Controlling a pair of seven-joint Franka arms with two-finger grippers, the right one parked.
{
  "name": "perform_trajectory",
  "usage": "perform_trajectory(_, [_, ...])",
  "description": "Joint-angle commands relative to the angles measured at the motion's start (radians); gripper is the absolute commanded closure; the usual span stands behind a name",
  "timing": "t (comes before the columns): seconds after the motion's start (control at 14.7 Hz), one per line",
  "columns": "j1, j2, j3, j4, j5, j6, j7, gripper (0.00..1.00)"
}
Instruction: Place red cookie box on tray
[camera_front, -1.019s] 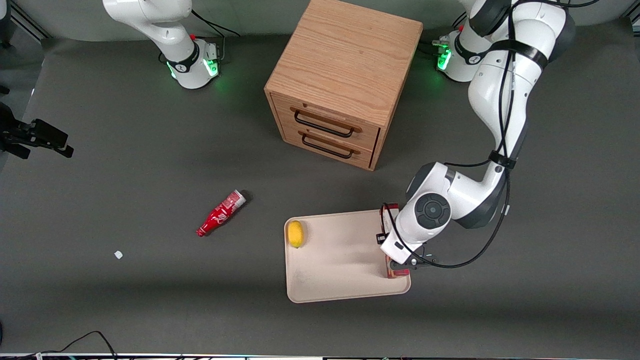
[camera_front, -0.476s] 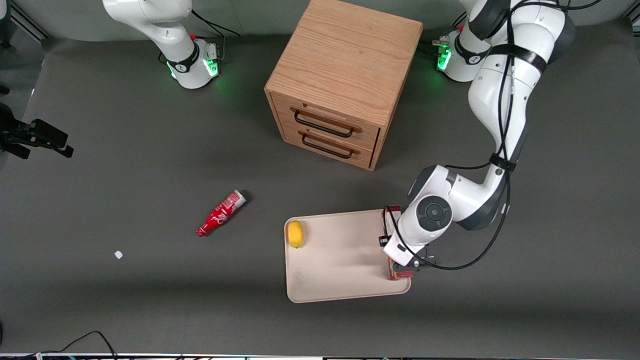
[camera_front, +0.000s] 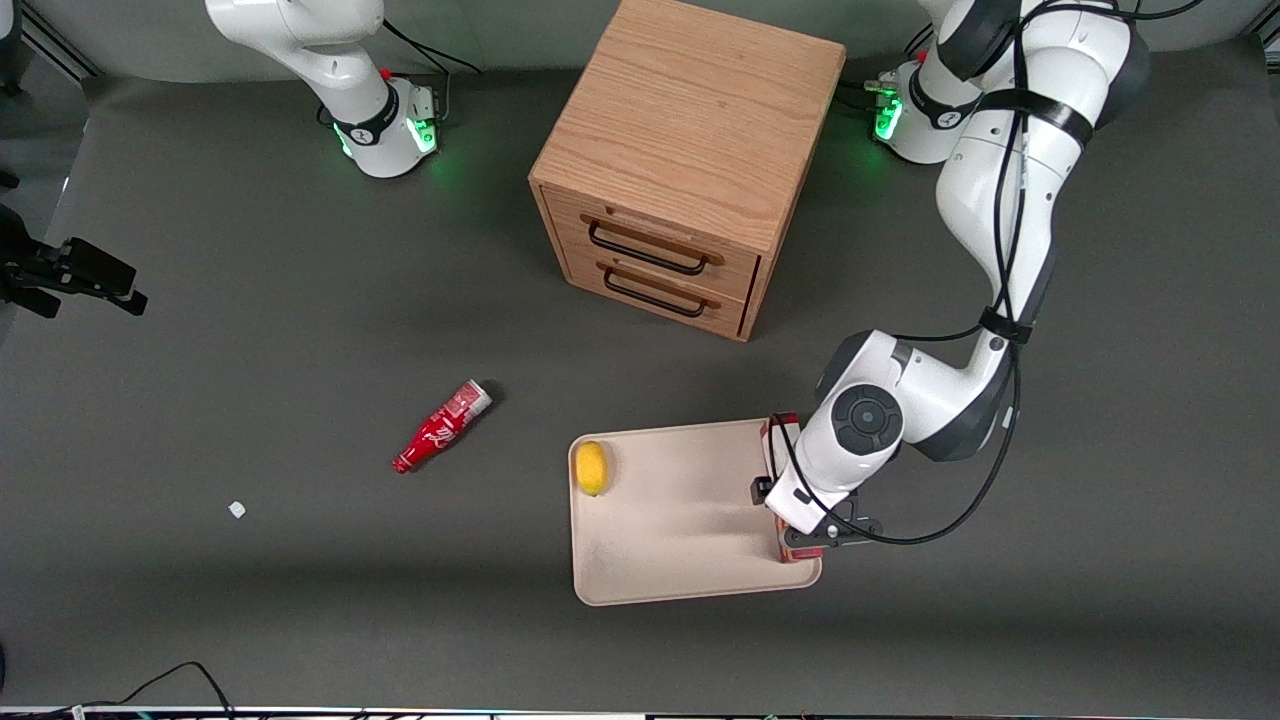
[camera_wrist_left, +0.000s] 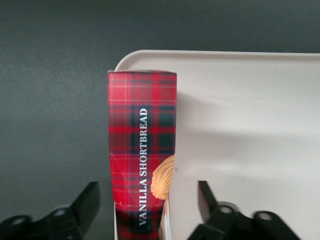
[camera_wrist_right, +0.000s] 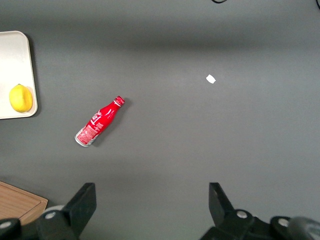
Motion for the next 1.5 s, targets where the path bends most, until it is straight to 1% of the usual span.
perform_trajectory(0.0, [-0.011, -0.039, 0.013, -0.005, 0.011, 0.009, -0.015, 0.00])
perform_trajectory(0.14, [0.015, -0.111, 0.012, -0.018, 0.007, -0.020, -0.014, 0.00])
perform_trajectory(0.2, [0.023, -0.166, 0.012, -0.047, -0.016, -0.034, -0.011, 0.00])
perform_trajectory(0.27, [0.041, -0.223, 0.012, -0.074, -0.066, -0.051, 0.023, 0.00])
perform_trajectory(0.34, [0.061, -0.277, 0.012, -0.097, -0.131, -0.077, 0.098, 0.00])
perform_trajectory(0.41, [0.093, -0.335, 0.012, -0.119, -0.215, -0.124, 0.173, 0.00])
perform_trajectory(0.48, [0.132, -0.392, 0.013, -0.136, -0.283, -0.184, 0.225, 0.00])
perform_trajectory(0.54, [0.168, -0.444, 0.013, -0.151, -0.303, -0.241, 0.256, 0.00])
perform_trajectory(0.75, [0.271, -0.588, 0.018, -0.209, -0.302, -0.392, 0.288, 0.00])
perform_trajectory(0.82, [0.299, -0.643, 0.033, -0.257, -0.302, -0.423, 0.349, 0.00])
perform_trajectory(0.88, [0.313, -0.699, 0.059, -0.306, -0.302, -0.434, 0.434, 0.00])
perform_trajectory(1.02, [0.337, -0.779, 0.105, -0.370, -0.302, -0.479, 0.546, 0.00])
perform_trajectory(1.16, [0.369, -0.854, 0.114, -0.422, -0.291, -0.529, 0.620, 0.00])
perform_trajectory(1.29, [0.382, -0.938, 0.134, -0.496, -0.283, -0.520, 0.676, 0.00])
perform_trajectory(1.43, [0.393, -0.990, 0.138, -0.512, -0.282, -0.532, 0.713, 0.00])
